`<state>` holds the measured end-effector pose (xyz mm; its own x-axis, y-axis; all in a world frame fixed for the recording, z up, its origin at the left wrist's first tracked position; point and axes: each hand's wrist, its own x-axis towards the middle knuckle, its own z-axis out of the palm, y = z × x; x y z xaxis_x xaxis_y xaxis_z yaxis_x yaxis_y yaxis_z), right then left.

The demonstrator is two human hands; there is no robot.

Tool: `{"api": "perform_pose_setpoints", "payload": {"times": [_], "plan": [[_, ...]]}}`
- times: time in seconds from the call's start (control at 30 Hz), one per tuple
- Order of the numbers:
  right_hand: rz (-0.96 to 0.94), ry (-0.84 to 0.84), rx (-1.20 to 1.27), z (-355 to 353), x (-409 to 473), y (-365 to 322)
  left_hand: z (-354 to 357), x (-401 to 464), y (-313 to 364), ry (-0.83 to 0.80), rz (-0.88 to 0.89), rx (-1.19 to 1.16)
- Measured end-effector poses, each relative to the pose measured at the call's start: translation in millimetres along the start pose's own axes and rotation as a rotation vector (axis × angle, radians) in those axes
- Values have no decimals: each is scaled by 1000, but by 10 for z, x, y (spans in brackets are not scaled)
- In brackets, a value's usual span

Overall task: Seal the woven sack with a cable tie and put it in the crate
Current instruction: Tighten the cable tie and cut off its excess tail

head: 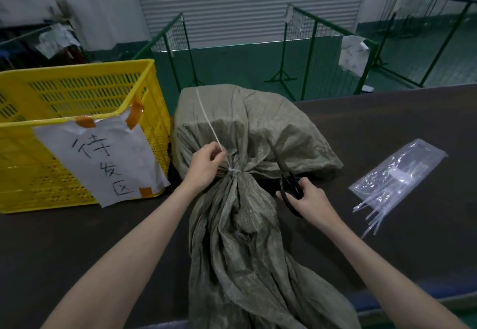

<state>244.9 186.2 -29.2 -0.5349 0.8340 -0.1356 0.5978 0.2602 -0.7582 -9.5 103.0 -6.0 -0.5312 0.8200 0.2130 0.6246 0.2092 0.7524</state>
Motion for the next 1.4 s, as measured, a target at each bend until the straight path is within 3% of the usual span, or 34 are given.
{"api": "perform_pose_setpoints", "payload": {"times": [0.1, 0.33, 0.43, 0.7, 0.9, 1.4], "plan": [[-48, -83, -60, -32, 42, -33, -76, 18, 42, 12, 0, -51], [-122, -144, 101, 32, 130, -107, -124, 18, 62, -12, 9, -33], [-168, -135, -17, 50, 190, -108, -133, 11, 55, 15, -10, -46], [-289, -23, -705, 34, 277, -161, -219, 17, 79, 69, -42, -105], [-354, -111, -561, 56, 331, -165, -322, 26, 131, 88, -39, -103], [-370, -120, -869, 13, 484, -299, -472, 127, 153, 29, -15, -127]]}}
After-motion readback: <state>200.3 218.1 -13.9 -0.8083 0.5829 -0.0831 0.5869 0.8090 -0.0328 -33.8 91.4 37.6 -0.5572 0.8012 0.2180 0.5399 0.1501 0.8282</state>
